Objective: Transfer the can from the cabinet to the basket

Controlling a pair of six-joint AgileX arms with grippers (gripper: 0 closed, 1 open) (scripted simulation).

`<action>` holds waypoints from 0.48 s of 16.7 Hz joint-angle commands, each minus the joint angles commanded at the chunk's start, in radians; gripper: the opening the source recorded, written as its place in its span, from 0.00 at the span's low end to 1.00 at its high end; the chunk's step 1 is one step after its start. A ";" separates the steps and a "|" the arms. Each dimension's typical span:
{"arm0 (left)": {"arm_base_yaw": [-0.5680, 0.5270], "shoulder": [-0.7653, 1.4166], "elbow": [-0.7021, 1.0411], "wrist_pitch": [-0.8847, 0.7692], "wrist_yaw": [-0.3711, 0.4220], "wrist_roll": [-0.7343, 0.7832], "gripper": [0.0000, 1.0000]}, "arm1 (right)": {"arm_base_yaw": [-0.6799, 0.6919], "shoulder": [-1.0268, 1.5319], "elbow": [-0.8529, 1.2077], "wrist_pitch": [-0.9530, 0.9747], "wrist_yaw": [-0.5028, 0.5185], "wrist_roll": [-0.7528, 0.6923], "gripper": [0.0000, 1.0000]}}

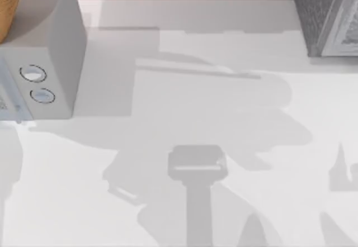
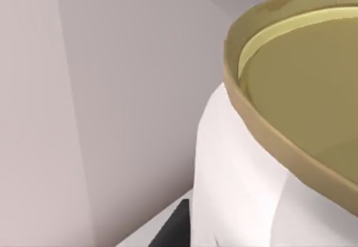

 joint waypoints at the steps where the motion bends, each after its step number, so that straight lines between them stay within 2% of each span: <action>1: 0.000 0.000 0.000 0.000 0.000 0.000 0.45 | 0.000 0.000 0.000 0.000 0.000 0.000 1.00; 8: 0.000 0.000 0.000 0.000 0.000 0.000 0.98 | 0.000 0.000 0.000 0.000 0.000 0.000 1.00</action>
